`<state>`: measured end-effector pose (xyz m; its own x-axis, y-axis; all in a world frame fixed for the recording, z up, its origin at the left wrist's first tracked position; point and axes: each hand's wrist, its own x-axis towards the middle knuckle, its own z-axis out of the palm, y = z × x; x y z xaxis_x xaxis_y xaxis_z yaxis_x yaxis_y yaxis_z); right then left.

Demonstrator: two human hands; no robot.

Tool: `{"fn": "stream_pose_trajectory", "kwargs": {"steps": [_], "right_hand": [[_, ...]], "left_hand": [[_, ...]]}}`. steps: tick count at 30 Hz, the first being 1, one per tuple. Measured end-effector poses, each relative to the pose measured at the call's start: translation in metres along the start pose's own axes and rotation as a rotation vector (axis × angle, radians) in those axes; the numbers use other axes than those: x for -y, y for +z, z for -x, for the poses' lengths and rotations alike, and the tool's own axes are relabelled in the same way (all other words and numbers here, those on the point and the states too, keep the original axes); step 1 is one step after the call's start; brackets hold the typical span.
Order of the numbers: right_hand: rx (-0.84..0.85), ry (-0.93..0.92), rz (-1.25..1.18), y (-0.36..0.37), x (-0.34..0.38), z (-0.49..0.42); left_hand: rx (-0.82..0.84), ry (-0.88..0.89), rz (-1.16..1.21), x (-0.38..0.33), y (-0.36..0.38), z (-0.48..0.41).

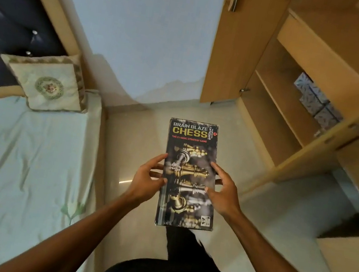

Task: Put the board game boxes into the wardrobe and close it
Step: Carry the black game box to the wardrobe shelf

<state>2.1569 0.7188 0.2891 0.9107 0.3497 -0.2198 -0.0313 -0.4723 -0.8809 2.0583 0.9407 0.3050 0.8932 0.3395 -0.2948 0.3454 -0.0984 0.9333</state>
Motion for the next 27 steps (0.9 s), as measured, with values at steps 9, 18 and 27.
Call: {"fn": "stream_pose_trajectory", "kwargs": {"steps": [9,18,27], "right_hand": [[-0.039,-0.015,-0.055,-0.006,0.055,-0.264],[-0.156,0.05,-0.073,-0.072,0.091,-0.469],[-0.463,0.172,-0.132,-0.193,0.088,-0.623]], "left_hand": [[-0.002,-0.025,0.029,-0.079,-0.031,-0.258],[0.143,0.014,-0.025,-0.166,-0.008,-0.493],[0.445,0.12,-0.103,-0.264,0.106,-0.719]]}}
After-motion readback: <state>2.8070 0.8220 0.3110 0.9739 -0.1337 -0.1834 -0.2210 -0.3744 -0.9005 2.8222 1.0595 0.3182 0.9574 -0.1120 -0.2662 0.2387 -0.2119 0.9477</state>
